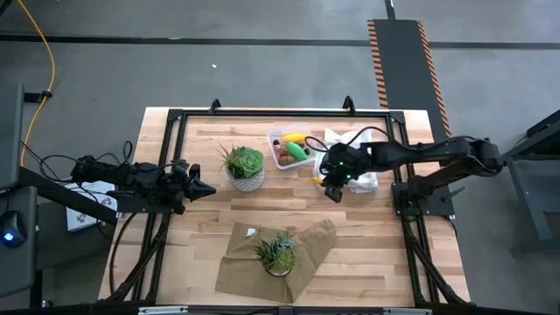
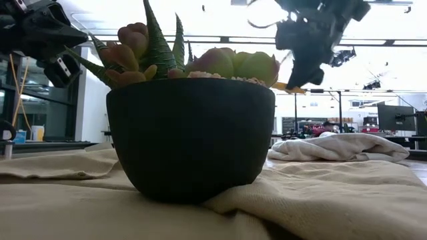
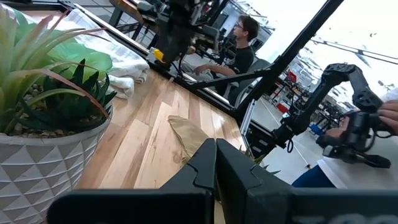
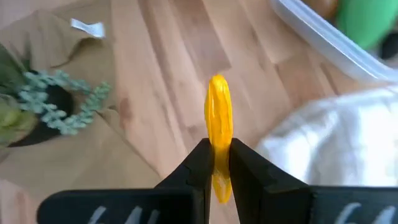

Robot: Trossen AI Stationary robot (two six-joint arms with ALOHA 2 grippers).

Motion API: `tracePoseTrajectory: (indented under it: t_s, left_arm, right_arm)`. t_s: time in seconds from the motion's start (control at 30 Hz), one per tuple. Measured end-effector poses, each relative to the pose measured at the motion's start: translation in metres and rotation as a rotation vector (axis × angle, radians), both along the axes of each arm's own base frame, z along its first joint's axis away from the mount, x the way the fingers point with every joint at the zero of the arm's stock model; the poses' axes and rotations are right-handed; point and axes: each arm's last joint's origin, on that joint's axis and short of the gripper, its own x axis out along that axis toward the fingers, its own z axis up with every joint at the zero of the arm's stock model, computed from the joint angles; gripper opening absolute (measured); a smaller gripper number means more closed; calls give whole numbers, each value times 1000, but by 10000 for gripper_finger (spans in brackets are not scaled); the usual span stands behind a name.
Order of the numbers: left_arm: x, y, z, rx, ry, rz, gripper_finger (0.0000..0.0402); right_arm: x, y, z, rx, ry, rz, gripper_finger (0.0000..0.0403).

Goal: Pick and placing Produce into tupperware
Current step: Put the yellow corn pepper into the transparent bin

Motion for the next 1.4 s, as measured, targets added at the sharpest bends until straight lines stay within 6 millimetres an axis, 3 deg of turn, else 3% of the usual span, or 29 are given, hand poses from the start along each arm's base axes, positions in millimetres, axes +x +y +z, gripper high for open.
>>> tracePoseTrajectory:
  t_s: [0.17, 0.57, 0.77, 1.4]
  left_arm:
    - [0, 0, 0, 0, 0, 0, 1]
    - [0, 0, 0, 0, 0, 0, 1]
    - [0, 0, 0, 0, 0, 0, 1]
    - [0, 0, 0, 0, 0, 1, 1]
  right_arm:
    - [-13, -10, -6, 2, 10, -48, 30]
    - [-15, -45, 0, 7, -62, -124, 30]
    - [2, -66, 7, -39, -17, -104, 30]
    - [72, -132, -1, -57, 123, -103, 30]
